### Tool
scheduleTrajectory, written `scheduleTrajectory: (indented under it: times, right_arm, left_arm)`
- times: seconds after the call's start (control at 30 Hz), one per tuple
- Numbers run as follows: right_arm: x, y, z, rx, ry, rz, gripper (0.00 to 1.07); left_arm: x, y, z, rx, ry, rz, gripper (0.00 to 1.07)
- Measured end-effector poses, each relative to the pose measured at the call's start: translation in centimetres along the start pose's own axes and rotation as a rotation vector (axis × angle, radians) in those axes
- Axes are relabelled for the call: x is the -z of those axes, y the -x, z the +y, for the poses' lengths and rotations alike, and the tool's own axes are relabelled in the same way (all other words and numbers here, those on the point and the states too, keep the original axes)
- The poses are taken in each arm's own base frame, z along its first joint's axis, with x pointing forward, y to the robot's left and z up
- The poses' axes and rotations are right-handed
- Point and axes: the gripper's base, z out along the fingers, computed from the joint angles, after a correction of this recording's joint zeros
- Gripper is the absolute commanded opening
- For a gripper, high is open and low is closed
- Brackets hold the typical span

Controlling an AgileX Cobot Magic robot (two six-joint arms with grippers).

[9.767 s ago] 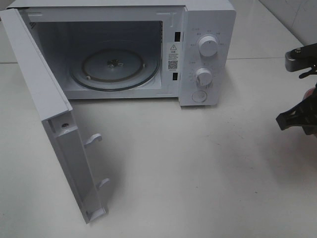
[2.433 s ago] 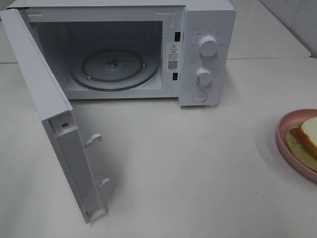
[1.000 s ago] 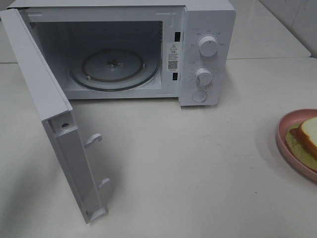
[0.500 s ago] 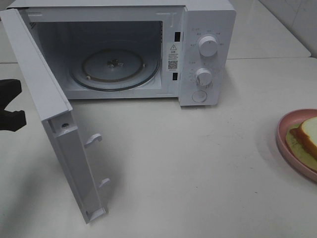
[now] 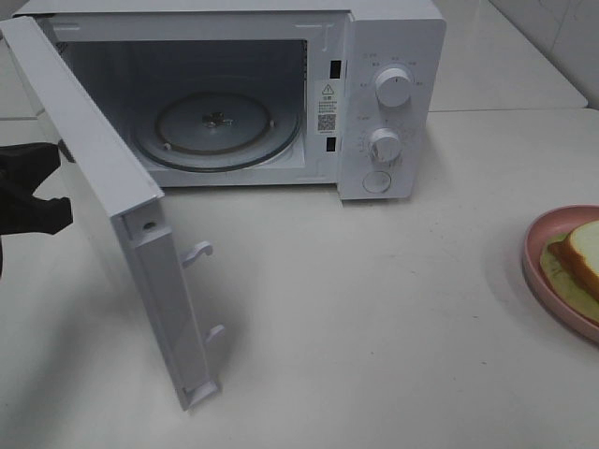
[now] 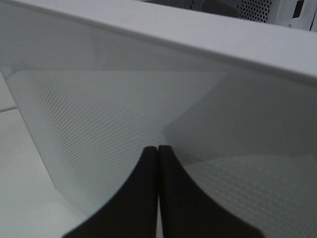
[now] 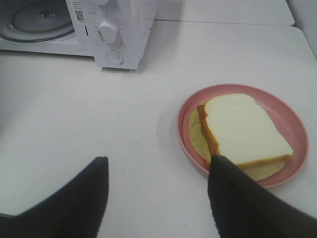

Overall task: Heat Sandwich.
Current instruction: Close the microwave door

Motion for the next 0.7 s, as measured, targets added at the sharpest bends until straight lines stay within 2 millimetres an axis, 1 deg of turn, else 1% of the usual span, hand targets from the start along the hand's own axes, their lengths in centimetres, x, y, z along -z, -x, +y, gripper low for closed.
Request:
scheduleTrajectory:
  times: [0.1,0.27,0.37,0.47,0.57,0.67,0.7]
  right_arm:
    - [0.0,0.0,0.0,0.000,0.000,0.000,0.59]
    - [0.0,0.0,0.0,0.000,0.000,0.000,0.59]
    - [0.0,0.0,0.0,0.000,0.000,0.000,0.59]
    - [0.0,0.0,0.0,0.000,0.000,0.000,0.59]
    - [0.0,0.0,0.0,0.000,0.000,0.000,0.59]
    - [0.0,0.0,0.0,0.000,0.000,-0.001,0.59]
    - [0.0,0.0,0.0,0.000,0.000,-0.001,0.59]
  left_arm:
    - [-1.3,0.2,0.1,0.000,0.000,0.002,0.00]
    - [-2.1,0.2,0.1,0.001,-0.001,0.000,0.00]
    - [-2.7,0.2,0.2,0.009,0.004,-0.031,0.00]
    - [-2.9,0.2,0.5,0.045,0.039,-0.051,0.00]
    - [-3.1,-0.1,1.4,0.119,0.136,-0.061,0.00]
    - [-3.1,-0.2,1.6,0.138,0.178,-0.062,0.00]
    - [-3.1,-0.2,1.5,0.128,0.194,-0.060,0.00]
